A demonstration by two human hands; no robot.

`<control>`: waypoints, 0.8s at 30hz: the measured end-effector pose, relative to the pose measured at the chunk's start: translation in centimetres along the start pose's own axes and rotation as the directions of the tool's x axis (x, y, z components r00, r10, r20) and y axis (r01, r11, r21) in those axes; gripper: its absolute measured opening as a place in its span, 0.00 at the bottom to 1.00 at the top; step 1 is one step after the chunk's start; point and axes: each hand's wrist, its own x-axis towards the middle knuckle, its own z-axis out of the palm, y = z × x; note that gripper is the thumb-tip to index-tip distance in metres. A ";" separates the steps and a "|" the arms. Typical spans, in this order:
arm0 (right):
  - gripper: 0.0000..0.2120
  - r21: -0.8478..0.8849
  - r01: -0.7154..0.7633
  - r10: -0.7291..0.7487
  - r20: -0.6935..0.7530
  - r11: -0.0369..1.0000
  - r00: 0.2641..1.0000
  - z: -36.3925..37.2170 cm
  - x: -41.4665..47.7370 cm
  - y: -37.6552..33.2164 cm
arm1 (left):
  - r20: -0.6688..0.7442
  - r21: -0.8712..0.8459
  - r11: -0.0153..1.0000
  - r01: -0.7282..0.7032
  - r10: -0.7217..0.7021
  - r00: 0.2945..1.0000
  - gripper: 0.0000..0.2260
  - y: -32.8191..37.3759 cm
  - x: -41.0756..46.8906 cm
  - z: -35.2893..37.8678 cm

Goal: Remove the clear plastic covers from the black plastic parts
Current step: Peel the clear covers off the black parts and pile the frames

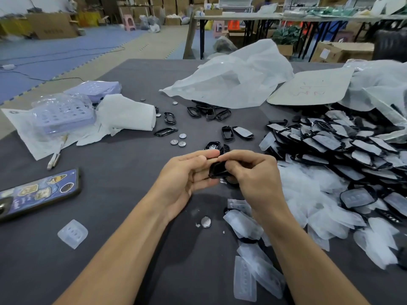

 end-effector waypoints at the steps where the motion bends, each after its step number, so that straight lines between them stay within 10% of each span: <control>1: 0.16 0.023 -0.014 0.014 -0.015 1.000 1.000 -0.1 0.1 0.1 | 0.048 -0.033 0.999 0.029 -0.027 0.998 0.14 0.1 0.0 -0.2; 6: 0.14 0.066 -0.032 0.036 -0.070 0.997 0.997 -0.5 0.4 0.3 | 0.259 -0.004 1.000 0.022 -0.020 0.966 0.25 -0.2 0.0 -0.6; 15: 0.16 0.143 -0.119 0.119 0.006 0.983 0.993 -0.5 0.5 0.1 | 0.046 0.034 0.997 -0.063 0.061 0.997 0.25 -0.7 0.2 0.0; 24: 0.10 -0.281 0.150 -0.192 -0.127 0.948 0.973 0.2 -0.7 0.0 | 0.051 0.023 1.000 -0.019 0.018 0.999 0.25 -0.6 0.2 0.3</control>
